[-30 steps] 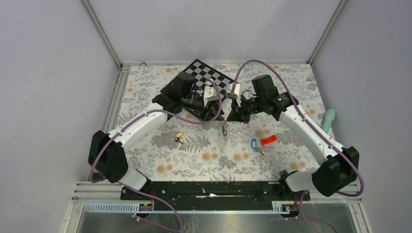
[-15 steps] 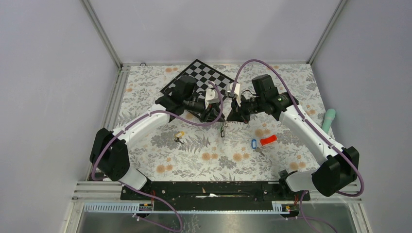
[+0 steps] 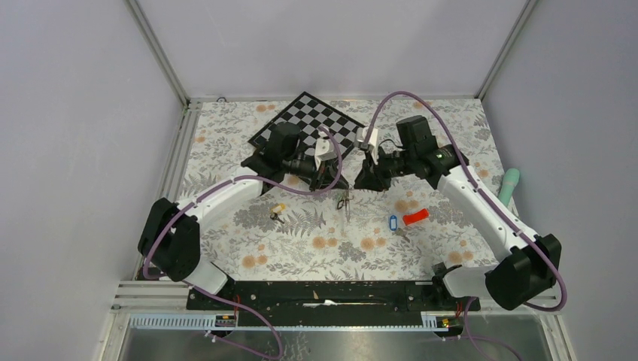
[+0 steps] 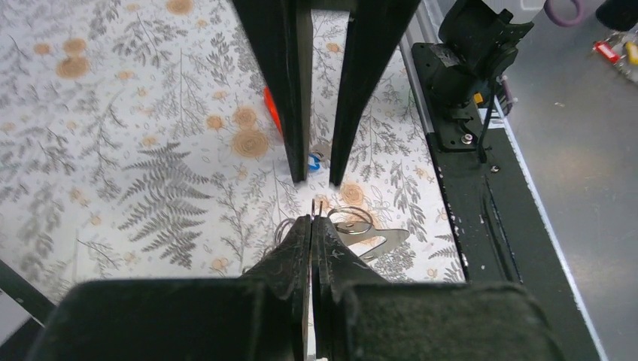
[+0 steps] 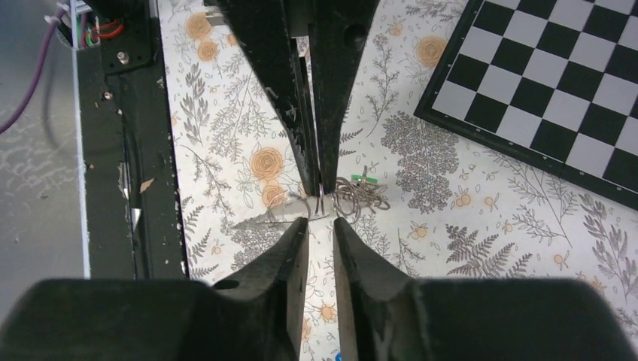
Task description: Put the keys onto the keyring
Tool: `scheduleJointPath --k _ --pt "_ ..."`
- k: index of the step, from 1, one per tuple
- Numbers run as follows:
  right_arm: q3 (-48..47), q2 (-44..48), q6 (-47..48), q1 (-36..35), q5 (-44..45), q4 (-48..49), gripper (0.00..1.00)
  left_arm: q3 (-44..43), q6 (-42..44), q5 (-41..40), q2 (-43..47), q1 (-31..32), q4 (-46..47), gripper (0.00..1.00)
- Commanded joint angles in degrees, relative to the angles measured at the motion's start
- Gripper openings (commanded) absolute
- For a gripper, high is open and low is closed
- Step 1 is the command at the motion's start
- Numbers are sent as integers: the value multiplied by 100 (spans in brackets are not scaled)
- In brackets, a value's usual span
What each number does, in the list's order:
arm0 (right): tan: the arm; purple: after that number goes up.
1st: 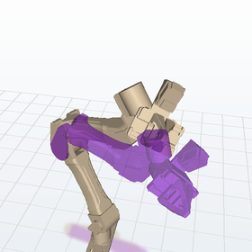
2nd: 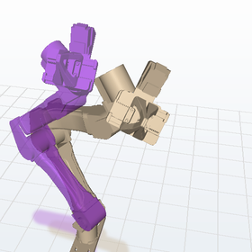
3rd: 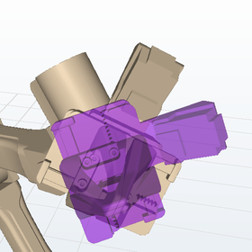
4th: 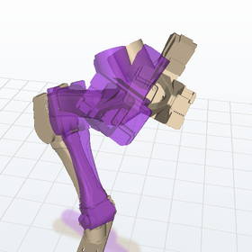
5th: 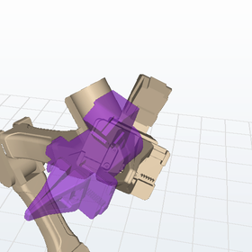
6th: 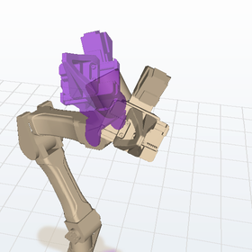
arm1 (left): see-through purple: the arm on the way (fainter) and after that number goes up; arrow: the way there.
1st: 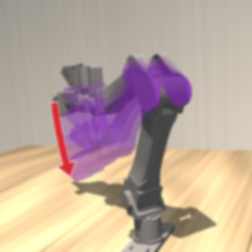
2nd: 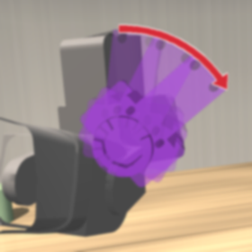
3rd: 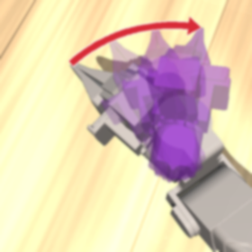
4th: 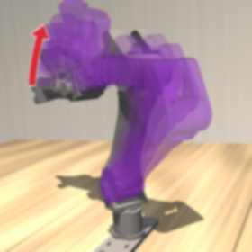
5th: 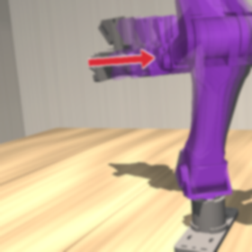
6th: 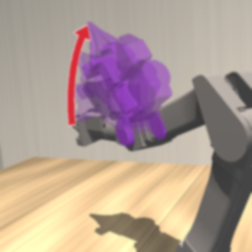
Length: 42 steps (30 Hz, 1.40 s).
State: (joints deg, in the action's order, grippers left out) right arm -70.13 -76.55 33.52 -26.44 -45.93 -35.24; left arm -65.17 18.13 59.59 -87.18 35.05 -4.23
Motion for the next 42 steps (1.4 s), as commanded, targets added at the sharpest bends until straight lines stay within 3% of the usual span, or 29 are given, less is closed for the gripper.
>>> scheduleJointPath --k 1,4,7,33,37,42 --pt "-31 428 -110 329 -642 242 30 612 -1650 619 314 -238 2088 0" --pt "-47 482 -159 459 -934 254 42 1271 -3399 659 318 -286 4319 0" --pt "-41 465 -242 498 -1111 311 46 1578 -4356 532 289 -288 5412 0" --pt "169 16 -721 414 -1611 913 46 1762 -5144 76 227 -280 5827 0" --pt "212 5 -747 394 -1594 967 41 1762 -5136 35 219 -280 5803 0" --pt "228 9 -776 385 -1598 1010 25 1762 -5112 10 222 -279 5769 0"
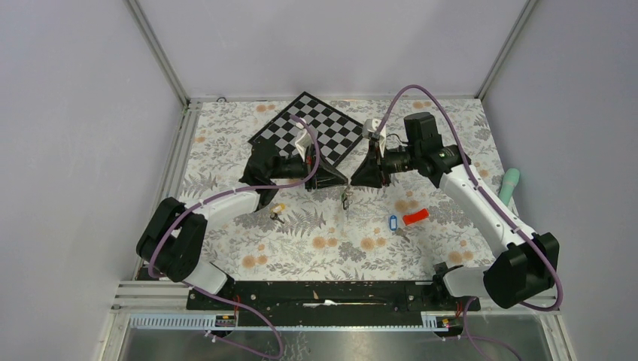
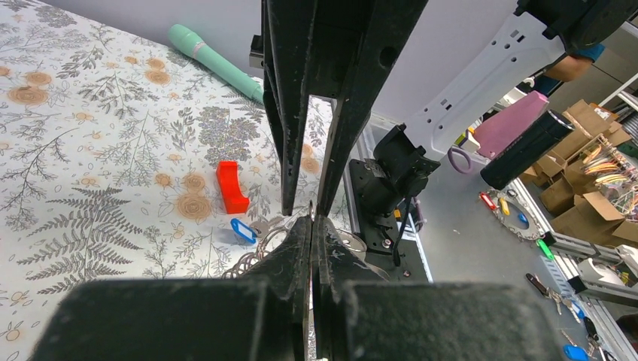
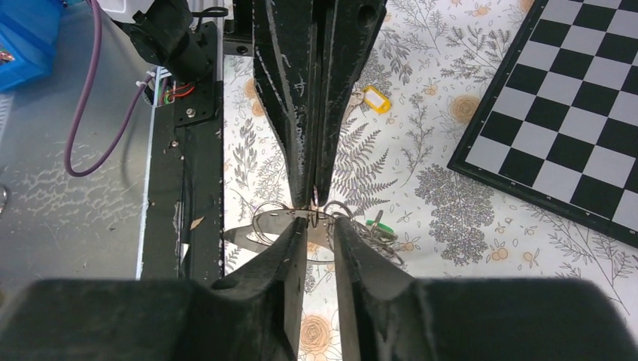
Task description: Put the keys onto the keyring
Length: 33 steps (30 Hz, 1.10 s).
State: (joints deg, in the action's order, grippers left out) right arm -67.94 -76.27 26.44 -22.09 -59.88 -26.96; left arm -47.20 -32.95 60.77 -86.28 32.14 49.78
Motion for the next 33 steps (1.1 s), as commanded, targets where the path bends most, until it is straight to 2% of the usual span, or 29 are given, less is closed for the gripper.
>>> scheduleJointPath --k 1,6,13,15,19,22,27,33 --pt "9 -31 -85 -50 -223 181 22 -35 5 -114 135 12 353 0" --pt "-41 -42 -82 -52 -269 191 0 -44 154 -110 142 12 211 0" --pt "-131 -56 185 -50 -218 -66 0 -185 737 -74 211 12 -442 0" --pt "-153 -30 302 -50 -108 -181 0 -355 1172 -76 248 2 -1031 6" --pt "-59 15 446 -105 61 -298 0 -971 2296 -207 262 3 -2629 29" --pt "6 33 490 -161 137 -314 0 -1293 2784 -261 237 3 -3251 37" --pt "-43 19 526 -173 182 -365 0 -1665 3317 -100 116 19 -4038 39" --pt "-71 2 571 -173 151 -436 0 -1940 4661 107 66 102 -5038 42"
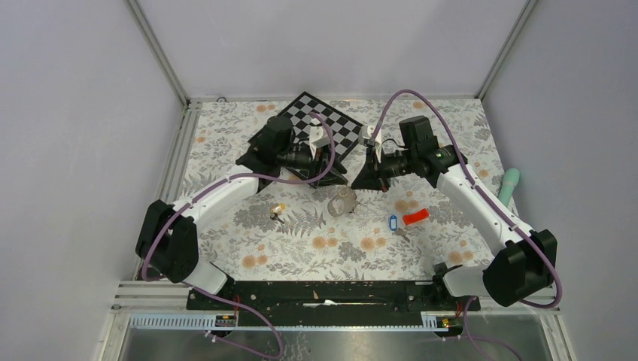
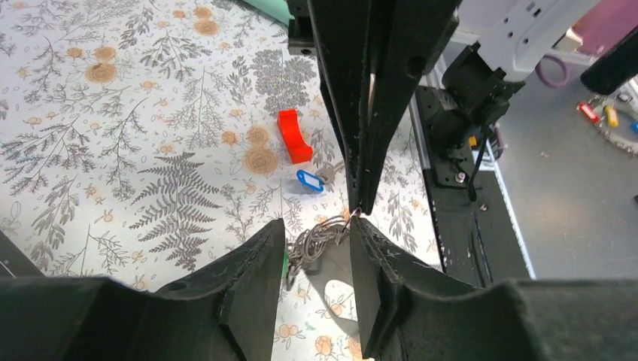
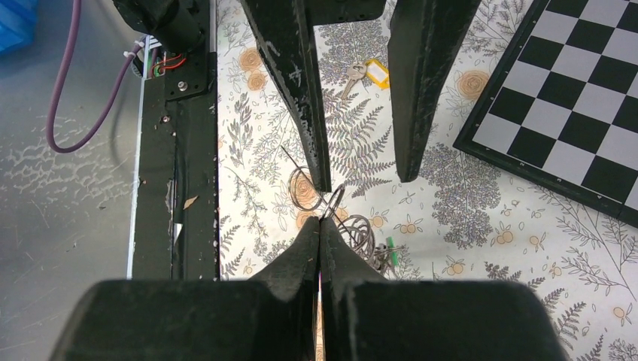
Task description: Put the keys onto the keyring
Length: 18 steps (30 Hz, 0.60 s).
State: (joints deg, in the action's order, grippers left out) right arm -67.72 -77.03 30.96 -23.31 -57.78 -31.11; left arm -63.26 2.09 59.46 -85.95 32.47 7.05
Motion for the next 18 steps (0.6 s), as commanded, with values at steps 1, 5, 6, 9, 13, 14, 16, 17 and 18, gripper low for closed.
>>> scheduleJointPath --k 1,5,6,9,13,14,16,17,18 --pt "-92 81 117 -51 -74 -31 0 -405 1489 249 9 87 -1005 43" --pt "-107 61 145 -53 -131 -71 0 -654 2234 254 -104 134 -1576 45" --pt "-103 60 145 -53 -136 -71 0 -739 2375 265 -137 143 -1701 45" --pt "-62 60 154 -62 -133 -70 0 -842 2544 295 -205 154 -1862 45" --pt "-21 59 192 -57 -146 -98 0 -896 2570 357 -277 163 -1903 41" --pt "-17 55 212 -59 -146 -111 0 -904 2602 384 -284 163 -1942 39" --pt "-13 46 261 -57 -146 -150 0 -930 2617 447 -290 163 -1980 37" --pt "-11 40 278 -59 -146 -162 0 -945 2627 515 -304 163 -2002 36" --pt "-13 30 302 -60 -138 -183 0 -974 2644 592 -310 163 -2057 35"
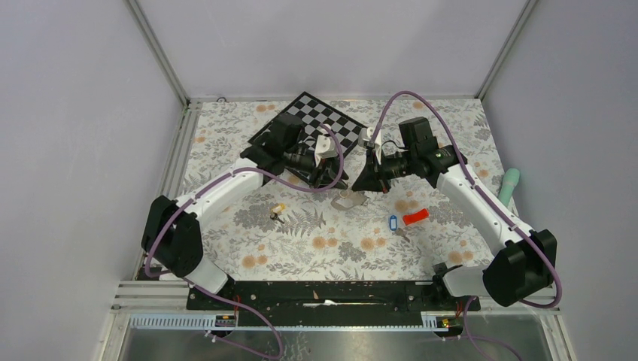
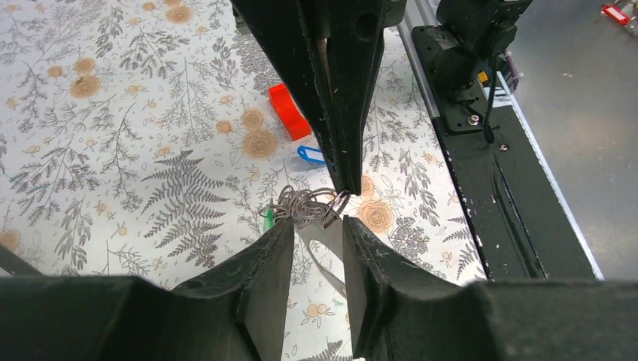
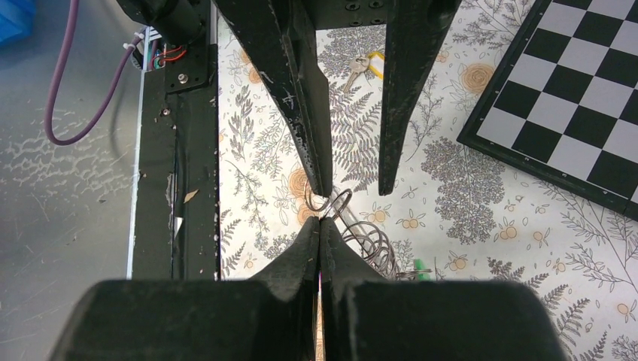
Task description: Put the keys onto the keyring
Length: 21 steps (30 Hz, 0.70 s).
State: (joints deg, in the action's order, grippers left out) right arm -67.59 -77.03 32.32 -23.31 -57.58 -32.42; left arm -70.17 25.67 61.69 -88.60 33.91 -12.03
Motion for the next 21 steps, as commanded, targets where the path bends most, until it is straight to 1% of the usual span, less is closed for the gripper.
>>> scheduleJointPath --k 1,6,14,19,21 --pt "-32 23 180 -60 -157 -73 0 -320 334 438 -56 19 -220 34" --pt "-32 -7 195 -60 -183 -71 0 -480 334 540 -123 19 -320 30" --pt "44 35 208 -60 -170 -57 0 -617 311 663 -266 19 -379 31" --pt "95 62 221 -60 -132 -23 0 -670 271 833 -266 11 -415 42" --pt "105 68 226 -60 -122 -18 0 -660 279 845 -239 10 -429 43"
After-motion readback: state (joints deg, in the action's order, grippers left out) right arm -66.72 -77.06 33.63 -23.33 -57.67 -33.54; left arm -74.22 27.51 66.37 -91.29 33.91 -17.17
